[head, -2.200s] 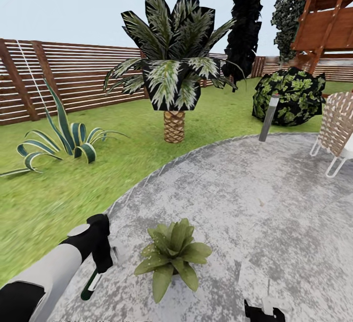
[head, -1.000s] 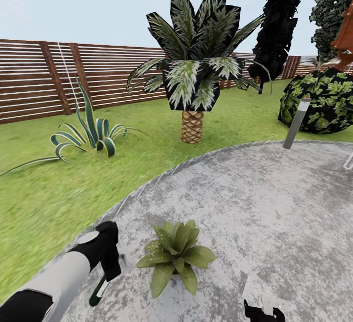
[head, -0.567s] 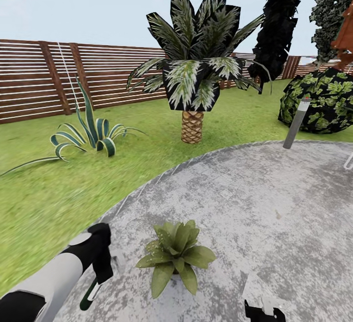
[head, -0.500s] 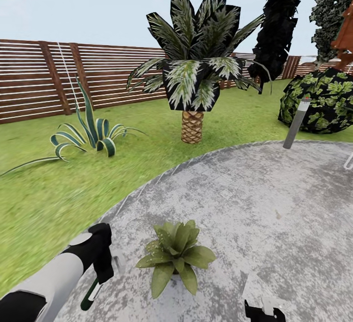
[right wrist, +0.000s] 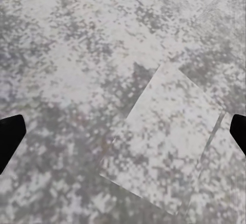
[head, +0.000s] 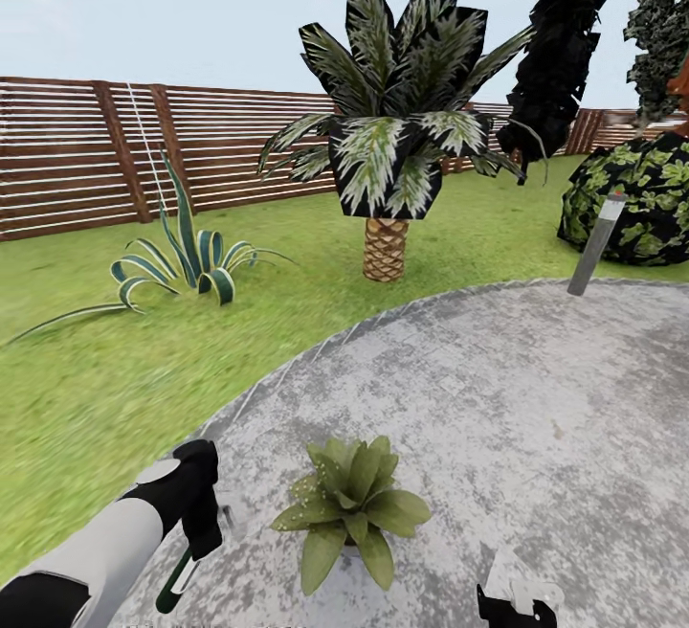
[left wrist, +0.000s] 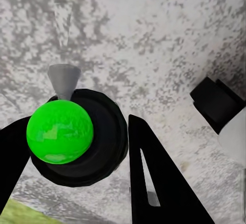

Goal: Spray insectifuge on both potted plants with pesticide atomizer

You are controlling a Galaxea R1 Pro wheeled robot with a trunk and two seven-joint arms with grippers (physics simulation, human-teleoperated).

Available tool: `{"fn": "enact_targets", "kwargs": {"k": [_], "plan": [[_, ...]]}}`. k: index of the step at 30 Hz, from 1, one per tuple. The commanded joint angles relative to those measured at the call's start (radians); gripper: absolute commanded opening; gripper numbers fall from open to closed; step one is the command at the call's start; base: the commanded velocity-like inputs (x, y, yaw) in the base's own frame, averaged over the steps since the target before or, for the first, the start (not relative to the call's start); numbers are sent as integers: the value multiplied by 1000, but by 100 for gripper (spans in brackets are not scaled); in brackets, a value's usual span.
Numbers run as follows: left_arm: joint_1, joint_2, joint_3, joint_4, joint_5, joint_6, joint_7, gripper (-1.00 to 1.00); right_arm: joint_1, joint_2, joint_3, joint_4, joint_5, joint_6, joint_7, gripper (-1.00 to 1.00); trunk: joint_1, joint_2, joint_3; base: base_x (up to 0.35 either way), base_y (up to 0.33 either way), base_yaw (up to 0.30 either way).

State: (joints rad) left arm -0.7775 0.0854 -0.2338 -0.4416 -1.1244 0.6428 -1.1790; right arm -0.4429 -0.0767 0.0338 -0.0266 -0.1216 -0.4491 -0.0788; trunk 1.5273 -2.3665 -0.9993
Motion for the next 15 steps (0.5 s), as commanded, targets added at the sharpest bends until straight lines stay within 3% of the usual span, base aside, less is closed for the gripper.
{"fn": "enact_targets", "kwargs": {"k": [1, 7, 15], "plan": [[0, 0, -3, -2, -2, 9, -6, -100, 0, 0, 5, 1, -9, -3, 1, 100, 0, 0, -1, 0, 0, 271], [0, 1, 0, -7, 1, 12, -5, -100, 0, 0, 5, 1, -9, -3, 1, 100, 0, 0, -1, 79, -46, 63], [0, 0, 1, -14, 1, 12, -5, -100, 0, 0, 5, 1, -9, -3, 1, 100, 0, 0, -1, 159, -217, 1]]}}
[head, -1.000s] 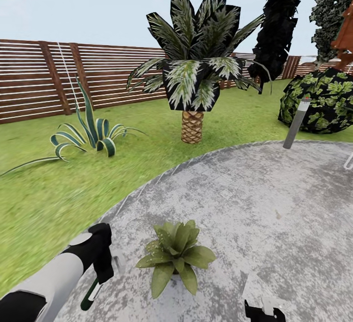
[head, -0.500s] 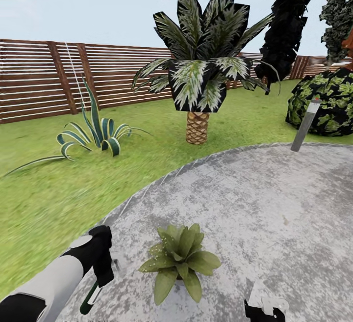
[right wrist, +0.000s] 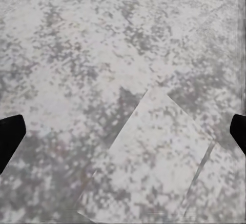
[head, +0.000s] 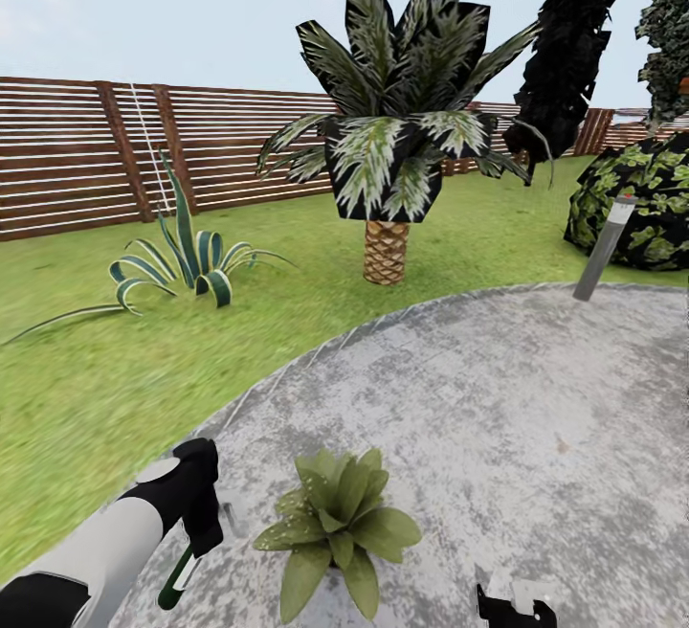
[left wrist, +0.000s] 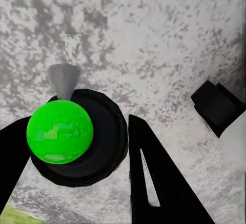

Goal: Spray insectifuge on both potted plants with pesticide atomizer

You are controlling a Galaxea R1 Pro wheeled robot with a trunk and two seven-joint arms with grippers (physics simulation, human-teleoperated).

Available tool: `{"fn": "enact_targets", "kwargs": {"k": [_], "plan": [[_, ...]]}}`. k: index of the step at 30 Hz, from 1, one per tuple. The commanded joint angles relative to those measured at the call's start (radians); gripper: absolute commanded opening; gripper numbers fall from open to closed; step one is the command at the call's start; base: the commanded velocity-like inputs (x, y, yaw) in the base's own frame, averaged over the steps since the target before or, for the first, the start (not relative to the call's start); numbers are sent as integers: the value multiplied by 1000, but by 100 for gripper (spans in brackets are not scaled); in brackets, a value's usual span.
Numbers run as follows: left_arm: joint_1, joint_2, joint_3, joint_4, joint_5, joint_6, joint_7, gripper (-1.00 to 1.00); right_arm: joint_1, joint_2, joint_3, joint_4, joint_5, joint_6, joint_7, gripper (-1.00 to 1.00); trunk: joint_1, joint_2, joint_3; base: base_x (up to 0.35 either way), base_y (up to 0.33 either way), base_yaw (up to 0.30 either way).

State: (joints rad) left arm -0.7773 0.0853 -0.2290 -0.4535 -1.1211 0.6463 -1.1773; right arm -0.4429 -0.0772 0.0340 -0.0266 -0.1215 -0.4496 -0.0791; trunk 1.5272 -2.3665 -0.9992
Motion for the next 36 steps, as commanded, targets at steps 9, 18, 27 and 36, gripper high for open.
{"fn": "enact_targets", "kwargs": {"k": [9, 18, 27, 36], "plan": [[0, 1, -4, -4, -2, 9, -7, -100, 0, 0, 4, 0, -9, -3, 1, 100, 0, 0, -1, -79, -272, 219], [0, 1, -3, -4, -2, 9, -7, -100, 0, 0, 4, 0, -9, -3, 1, 100, 0, 0, 4, -17, -266, 262], [0, 1, -4, -2, -3, 9, -7, -100, 0, -3, 4, 0, -9, -4, 1, 100, 0, 0, 6, 141, -153, 57], [20, 1, -4, 7, -3, 9, -6, -100, 0, -6, 5, 0, -9, -4, 1, 100, 0, 0, 6, 2, -1, 47]]}}
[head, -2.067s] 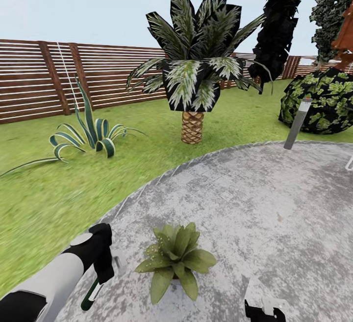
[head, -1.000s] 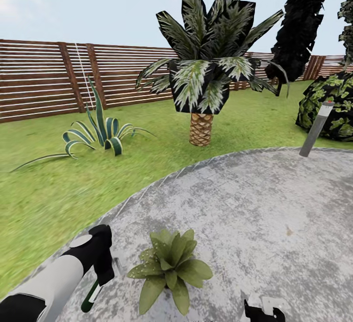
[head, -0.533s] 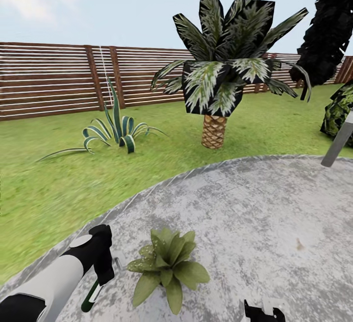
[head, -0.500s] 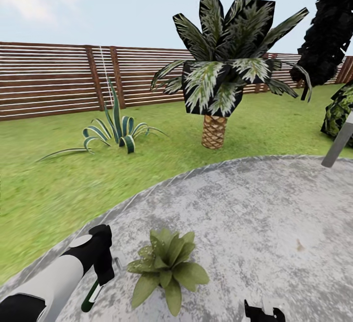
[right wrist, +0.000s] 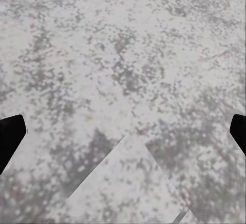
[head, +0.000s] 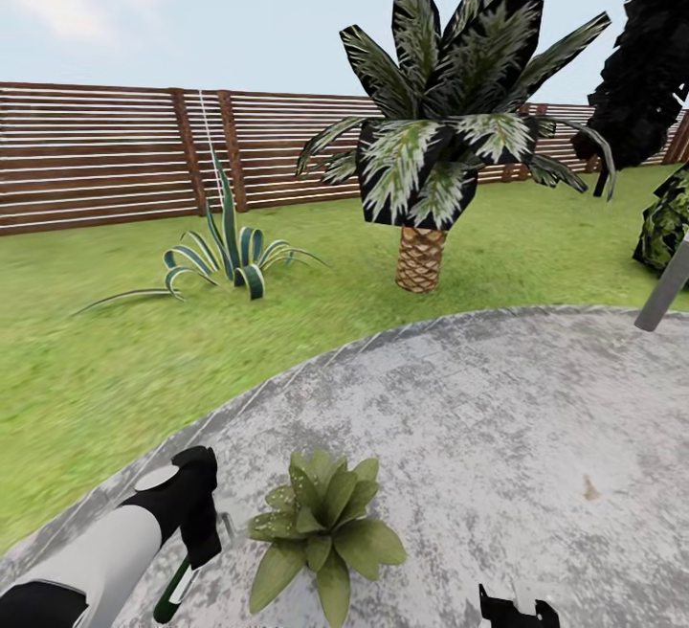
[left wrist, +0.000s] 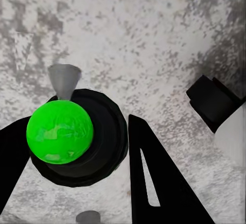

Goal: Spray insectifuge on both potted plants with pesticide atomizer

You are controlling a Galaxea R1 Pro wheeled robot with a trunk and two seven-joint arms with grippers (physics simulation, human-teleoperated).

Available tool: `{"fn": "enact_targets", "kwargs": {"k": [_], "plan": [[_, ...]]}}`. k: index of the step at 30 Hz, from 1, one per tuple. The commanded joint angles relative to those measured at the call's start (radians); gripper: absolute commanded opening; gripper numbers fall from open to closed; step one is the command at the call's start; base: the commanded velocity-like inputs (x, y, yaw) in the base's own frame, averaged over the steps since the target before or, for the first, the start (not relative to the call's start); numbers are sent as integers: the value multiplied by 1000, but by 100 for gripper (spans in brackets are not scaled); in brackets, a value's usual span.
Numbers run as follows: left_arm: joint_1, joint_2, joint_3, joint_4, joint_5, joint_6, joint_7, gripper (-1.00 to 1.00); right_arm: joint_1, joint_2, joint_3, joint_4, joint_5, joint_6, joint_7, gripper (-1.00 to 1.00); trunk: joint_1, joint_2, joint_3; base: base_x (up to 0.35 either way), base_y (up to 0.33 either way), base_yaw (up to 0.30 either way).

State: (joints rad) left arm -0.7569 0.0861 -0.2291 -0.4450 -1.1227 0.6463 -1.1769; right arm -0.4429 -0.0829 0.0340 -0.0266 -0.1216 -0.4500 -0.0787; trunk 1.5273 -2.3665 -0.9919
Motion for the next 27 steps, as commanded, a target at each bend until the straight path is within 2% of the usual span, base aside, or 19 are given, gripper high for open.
{"fn": "enact_targets", "kwargs": {"k": [1, 6, 13, 20, 24, 27], "plan": [[1, 0, -4, -4, -2, 9, -6, -100, 0, 0, 4, 1, -9, -3, 1, 100, 0, 0, -1, 0, 0, 244], [2, 0, -4, -7, 0, 9, 1, -100, 0, 0, 5, 1, -9, -3, 1, 100, 0, 0, 1, 0, -154, 260], [2, 1, -4, -8, -1, 9, 5, -100, 0, 0, 6, 1, -9, -3, 1, 100, 0, 0, 1, -38, -270, 49], [2, 1, -3, -1, -2, 9, 8, -100, 0, 0, 6, -1, -9, -3, 2, 100, 0, 0, 1, -70, -263, 197], [2, 3, -2, 0, -2, 9, 8, -100, 0, 3, 6, -3, -9, -4, 2, 100, 0, 0, 2, -1, -8, 29], [3, 4, -3, 2, -2, 9, 8, -100, 0, 3, 6, -3, -9, -4, 2, 100, 0, 0, 3, 0, 0, 223]]}}
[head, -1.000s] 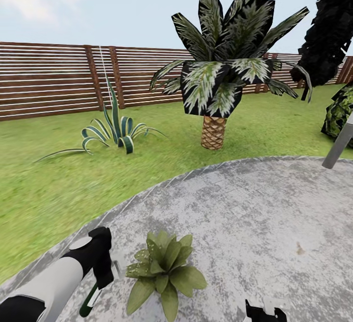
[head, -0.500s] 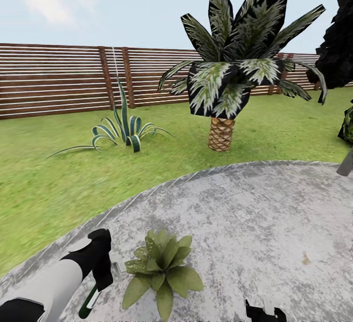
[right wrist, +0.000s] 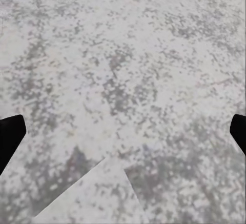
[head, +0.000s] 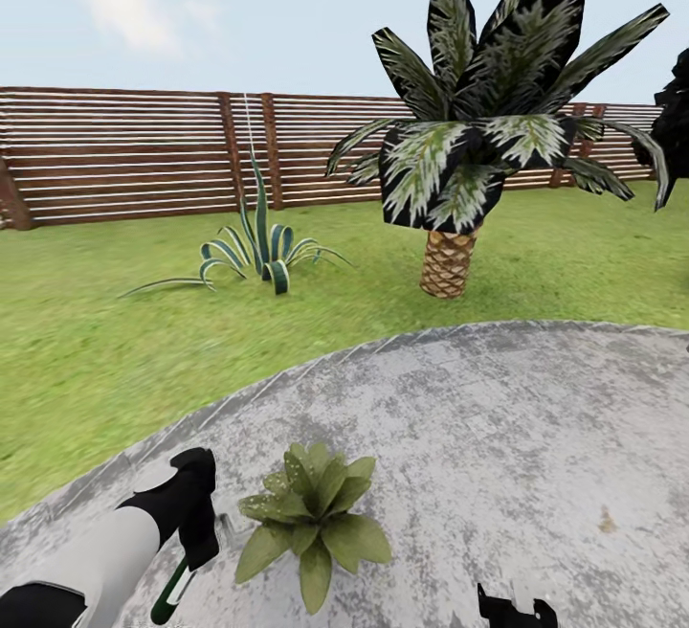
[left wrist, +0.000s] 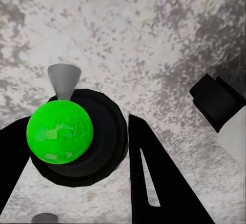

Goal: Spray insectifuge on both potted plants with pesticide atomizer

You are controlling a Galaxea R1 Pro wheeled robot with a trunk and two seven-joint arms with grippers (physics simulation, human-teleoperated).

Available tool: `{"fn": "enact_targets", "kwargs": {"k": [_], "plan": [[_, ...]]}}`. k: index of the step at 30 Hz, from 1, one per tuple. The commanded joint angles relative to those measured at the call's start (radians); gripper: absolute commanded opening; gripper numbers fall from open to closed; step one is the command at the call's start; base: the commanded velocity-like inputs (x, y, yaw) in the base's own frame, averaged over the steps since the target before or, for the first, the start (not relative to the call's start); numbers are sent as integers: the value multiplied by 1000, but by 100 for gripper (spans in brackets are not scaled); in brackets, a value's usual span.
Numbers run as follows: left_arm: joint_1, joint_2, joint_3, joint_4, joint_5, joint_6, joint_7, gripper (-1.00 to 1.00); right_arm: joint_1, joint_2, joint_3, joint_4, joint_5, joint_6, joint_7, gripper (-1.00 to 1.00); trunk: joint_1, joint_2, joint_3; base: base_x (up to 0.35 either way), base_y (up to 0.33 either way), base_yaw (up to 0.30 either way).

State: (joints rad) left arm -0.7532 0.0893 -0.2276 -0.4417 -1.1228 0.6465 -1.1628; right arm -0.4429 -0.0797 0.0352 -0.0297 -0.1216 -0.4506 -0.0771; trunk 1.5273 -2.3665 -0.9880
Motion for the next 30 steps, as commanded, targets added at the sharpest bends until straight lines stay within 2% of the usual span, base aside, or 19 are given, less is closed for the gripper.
{"fn": "enact_targets", "kwargs": {"k": [1, 3, 6, 11, 12, 13, 15, 17, 24, 30], "plan": [[3, 1, -4, -2, -2, 9, -6, -100, 0, 0, 5, 1, -9, -3, 0, 100, 0, 0, 0, 0, 0, 257], [11, 1, -4, -2, -2, 9, -3, -100, 0, 0, 5, 1, -9, -3, 0, 100, 0, 0, 1, 0, 0, 263], [16, 2, -3, -2, -1, 9, 34, -100, 0, 0, 5, 1, -9, -3, 0, 100, 0, 0, 2, 0, 0, 268], [17, 1, -3, -2, 1, 9, 41, -100, 0, 1, 4, 1, -9, -3, 0, 100, 0, 0, 2, 0, 0, 117], [17, 1, -3, -2, 1, 9, 41, -100, 0, -2, 4, 2, -9, -4, 0, 100, 0, 0, 2, 0, 0, 4], [18, 1, -2, -2, 2, 9, 41, -100, 0, -27, 4, 3, -6, -3, 0, 100, 0, 0, 2, 0, 0, 0], [18, 1, -3, -2, 19, 9, 41, -100, 0, -34, 5, 4, -7, -3, 1, 100, 0, 0, 2, 0, 0, 0], [23, 1, -3, -1, 36, 9, 42, -100, 0, -33, 5, 3, -7, -3, 2, 100, 0, 0, 2, 0, 0, 0], [40, -2, -3, -4, 43, 9, 44, -100, 0, -27, 5, 1, -7, -3, 2, 100, 0, 0, 2, 0, -6, 12], [40, -1, -2, -15, 43, 9, 44, -100, 0, -25, 5, 1, -7, -3, 2, 100, 0, 0, 2, 53, -222, 241]]}}
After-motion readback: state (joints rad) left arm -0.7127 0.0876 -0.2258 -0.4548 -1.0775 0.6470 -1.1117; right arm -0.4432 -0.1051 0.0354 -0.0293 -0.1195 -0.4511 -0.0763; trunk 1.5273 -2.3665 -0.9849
